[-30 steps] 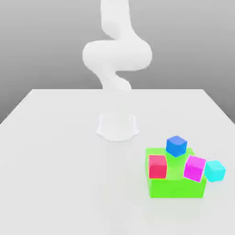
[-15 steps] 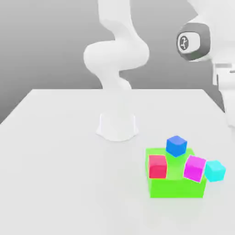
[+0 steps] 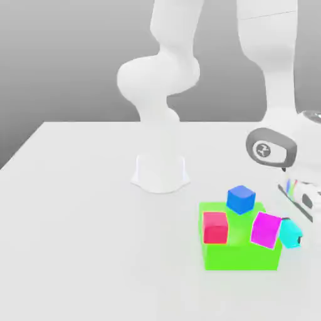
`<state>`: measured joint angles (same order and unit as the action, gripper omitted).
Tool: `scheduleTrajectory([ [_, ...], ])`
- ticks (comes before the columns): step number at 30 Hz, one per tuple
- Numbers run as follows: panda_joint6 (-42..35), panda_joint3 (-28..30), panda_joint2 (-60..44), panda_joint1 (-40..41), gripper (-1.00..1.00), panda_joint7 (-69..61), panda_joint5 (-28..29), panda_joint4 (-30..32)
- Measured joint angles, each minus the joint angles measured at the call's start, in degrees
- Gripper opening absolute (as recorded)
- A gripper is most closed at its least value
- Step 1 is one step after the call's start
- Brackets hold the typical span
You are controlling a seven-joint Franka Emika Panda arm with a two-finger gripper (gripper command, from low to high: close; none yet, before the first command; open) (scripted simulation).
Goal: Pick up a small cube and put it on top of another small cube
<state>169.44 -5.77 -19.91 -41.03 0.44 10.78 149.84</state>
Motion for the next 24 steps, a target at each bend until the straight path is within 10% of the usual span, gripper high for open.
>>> scheduleTrajectory([
  [9, -8.2, -3.7, 10.3, 2.6, -1.00, -4.6, -5.5, 2.0],
  [17, -20.2, 1.3, 14.2, 6.3, -1.00, -14.6, 4.5, -5.4],
  [24, -26.5, 5.0, 28.0, 13.7, -1.00, -6.9, -0.9, 1.6],
])
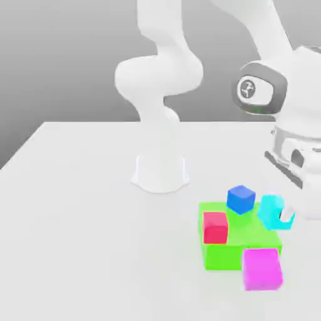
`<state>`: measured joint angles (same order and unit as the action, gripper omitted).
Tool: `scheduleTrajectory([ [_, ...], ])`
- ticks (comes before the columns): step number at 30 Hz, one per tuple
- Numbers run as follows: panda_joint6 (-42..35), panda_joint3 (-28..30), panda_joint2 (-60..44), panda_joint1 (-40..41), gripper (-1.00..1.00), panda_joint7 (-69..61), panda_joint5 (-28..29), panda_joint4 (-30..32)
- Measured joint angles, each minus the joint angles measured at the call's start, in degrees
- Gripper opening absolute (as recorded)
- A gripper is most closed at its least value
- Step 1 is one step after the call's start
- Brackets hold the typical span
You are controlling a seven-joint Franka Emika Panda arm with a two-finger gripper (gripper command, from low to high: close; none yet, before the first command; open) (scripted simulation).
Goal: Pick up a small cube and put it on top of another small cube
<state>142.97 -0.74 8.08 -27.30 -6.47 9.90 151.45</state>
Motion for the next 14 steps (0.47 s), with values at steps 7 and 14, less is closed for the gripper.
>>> scheduleTrajectory([
  [7, -2.3, 4.8, 11.1, 4.6, -1.00, 8.4, -7.5, 8.5],
  [14, 8.0, 5.0, 3.1, 5.1, 1.00, 8.5, -8.3, 10.8],
])
